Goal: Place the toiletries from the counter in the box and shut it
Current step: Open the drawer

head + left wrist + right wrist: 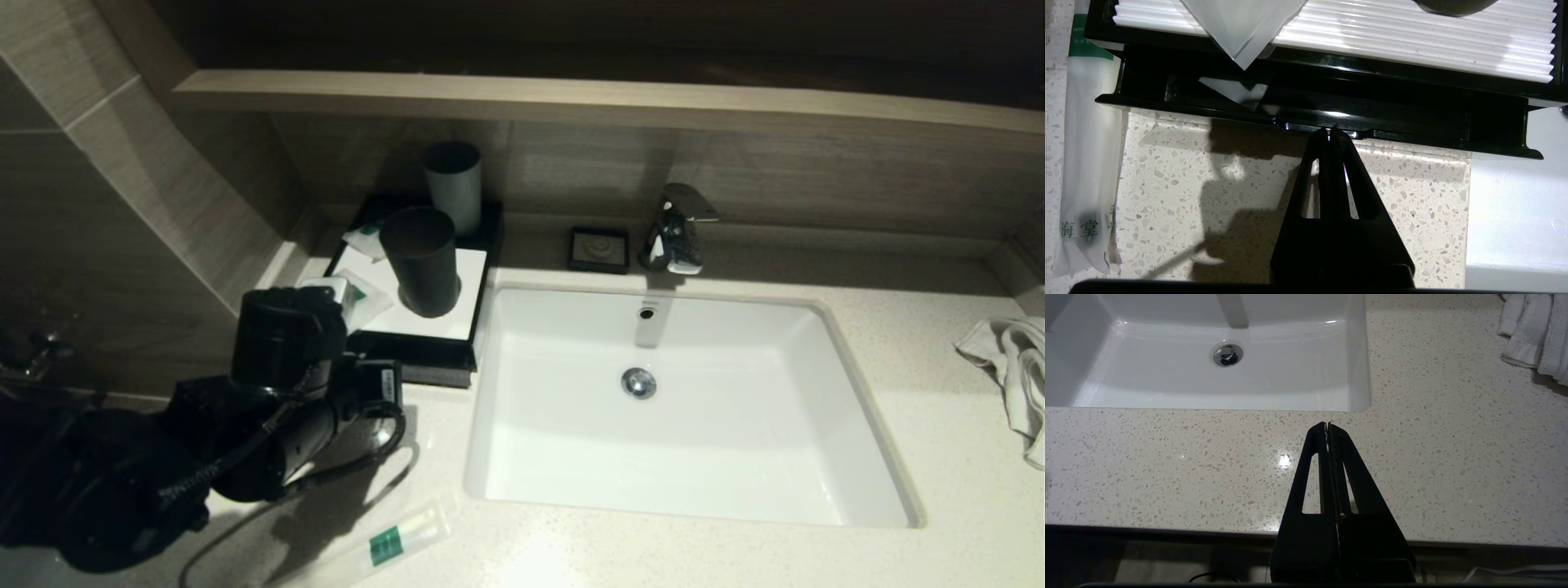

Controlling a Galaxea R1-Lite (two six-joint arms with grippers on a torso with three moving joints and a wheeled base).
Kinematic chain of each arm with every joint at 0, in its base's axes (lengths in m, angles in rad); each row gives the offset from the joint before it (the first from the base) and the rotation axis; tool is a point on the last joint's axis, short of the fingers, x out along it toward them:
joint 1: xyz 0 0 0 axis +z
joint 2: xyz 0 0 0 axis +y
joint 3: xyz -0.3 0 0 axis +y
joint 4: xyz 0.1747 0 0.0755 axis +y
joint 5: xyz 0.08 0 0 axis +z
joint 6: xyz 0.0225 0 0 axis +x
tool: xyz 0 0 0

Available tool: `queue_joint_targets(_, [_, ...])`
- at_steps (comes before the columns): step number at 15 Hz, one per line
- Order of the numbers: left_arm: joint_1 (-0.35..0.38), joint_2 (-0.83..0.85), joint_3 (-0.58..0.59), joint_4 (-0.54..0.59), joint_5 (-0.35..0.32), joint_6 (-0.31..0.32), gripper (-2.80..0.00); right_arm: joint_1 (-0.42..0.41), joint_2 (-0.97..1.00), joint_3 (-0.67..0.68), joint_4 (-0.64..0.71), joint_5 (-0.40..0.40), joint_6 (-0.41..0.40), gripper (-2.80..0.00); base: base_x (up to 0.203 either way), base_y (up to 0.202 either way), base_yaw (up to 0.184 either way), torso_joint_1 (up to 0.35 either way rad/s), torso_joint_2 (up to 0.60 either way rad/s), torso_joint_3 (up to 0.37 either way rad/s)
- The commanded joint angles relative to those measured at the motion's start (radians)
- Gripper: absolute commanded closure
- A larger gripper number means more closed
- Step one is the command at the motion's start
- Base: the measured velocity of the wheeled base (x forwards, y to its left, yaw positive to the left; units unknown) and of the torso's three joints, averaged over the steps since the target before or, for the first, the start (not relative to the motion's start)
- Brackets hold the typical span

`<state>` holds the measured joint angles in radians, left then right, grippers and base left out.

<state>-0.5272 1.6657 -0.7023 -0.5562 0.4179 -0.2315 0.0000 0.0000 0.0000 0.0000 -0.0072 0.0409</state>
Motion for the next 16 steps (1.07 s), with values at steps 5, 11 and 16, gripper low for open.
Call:
queue_joint_targets(5, [0.006, 0.016, -0.003, -0.006, 0.001, -0.002, 0.00, 0.000, 0.000, 0.002, 0.000, 0.000, -0.001, 0.00, 0.000, 0.000, 0.000, 0.000, 0.00, 0.000])
queue_joint_targets(11, [0.018, 0.043, -0.003, -0.034, 0.001, 0.000, 0.00, 0.000, 0.000, 0.002, 0.000, 0.000, 0.001, 0.00, 0.000, 0.000, 0.000, 0.000, 0.00, 0.000])
queue_joint_targets(16, [0.021, 0.042, -0.011, -0.050, 0.001, 0.000, 0.00, 0.000, 0.000, 0.002, 0.000, 0.000, -0.001, 0.00, 0.000, 0.000, 0.000, 0.000, 0.00, 0.000])
